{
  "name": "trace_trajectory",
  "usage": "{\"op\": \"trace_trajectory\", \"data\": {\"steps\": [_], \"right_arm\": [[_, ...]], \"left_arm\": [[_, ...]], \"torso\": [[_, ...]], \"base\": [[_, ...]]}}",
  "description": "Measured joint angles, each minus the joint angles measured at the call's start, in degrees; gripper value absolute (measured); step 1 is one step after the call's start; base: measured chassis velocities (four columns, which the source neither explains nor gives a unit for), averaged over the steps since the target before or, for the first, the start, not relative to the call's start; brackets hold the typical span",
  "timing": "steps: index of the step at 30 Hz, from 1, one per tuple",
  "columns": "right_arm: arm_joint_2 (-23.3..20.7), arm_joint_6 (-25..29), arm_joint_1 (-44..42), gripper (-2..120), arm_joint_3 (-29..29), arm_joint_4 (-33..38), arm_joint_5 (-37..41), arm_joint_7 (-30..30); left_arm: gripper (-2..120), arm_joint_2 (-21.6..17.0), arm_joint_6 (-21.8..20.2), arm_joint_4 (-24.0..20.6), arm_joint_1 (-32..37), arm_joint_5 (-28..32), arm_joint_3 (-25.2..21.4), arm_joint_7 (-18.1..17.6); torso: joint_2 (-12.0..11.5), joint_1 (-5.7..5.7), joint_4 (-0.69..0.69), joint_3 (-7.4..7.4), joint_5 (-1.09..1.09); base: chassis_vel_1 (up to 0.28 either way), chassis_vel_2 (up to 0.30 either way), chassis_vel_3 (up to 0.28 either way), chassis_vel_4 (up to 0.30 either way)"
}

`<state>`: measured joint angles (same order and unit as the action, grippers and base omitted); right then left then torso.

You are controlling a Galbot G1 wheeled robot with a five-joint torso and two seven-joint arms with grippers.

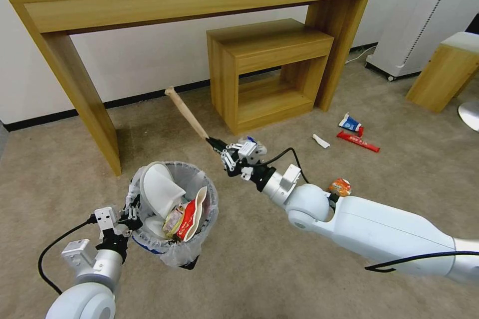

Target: Pick up the trash bin and place the garbage on the floor into it.

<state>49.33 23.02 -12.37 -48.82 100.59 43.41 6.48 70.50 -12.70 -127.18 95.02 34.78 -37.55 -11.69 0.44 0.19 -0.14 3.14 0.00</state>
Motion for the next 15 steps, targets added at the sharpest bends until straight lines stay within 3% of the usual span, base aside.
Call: {"op": "trace_trajectory", "data": {"steps": [15], "right_arm": [[4.73,4.29,2.98,0,-3.99,-4.60,-2.92,-4.09]], "left_arm": [[2,-0.23,-0.27,-1.66,0.66,-0.18,-0.01,0.22]], "torso": [[0.00,0.00,-0.01,0.00,-0.01]], "base": [[0.000,0.000,0.000,0.000]]}}
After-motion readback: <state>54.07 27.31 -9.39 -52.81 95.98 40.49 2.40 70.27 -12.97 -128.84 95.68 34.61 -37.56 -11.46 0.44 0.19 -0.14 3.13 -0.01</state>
